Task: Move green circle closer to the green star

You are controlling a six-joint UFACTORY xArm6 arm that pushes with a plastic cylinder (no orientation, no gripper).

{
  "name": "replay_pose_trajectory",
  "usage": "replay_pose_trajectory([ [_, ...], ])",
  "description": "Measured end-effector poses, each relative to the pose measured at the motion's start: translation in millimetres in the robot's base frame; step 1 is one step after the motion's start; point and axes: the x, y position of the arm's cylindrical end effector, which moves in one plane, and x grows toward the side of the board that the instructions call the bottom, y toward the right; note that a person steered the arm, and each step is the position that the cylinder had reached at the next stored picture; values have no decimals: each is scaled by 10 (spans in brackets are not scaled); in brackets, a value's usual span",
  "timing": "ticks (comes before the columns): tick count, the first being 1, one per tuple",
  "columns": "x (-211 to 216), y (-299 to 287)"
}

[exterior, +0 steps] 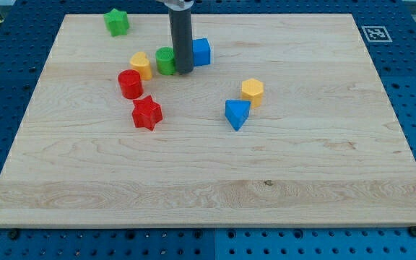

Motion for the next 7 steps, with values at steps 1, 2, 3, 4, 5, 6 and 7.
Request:
replay_pose_trajectory([
  [1,-180,-46],
  [2,-144,-102],
  [3,123,-41],
  [4,185,-210],
  [5,96,-486],
  [6,-78,-526],
  [7,-268,-526],
])
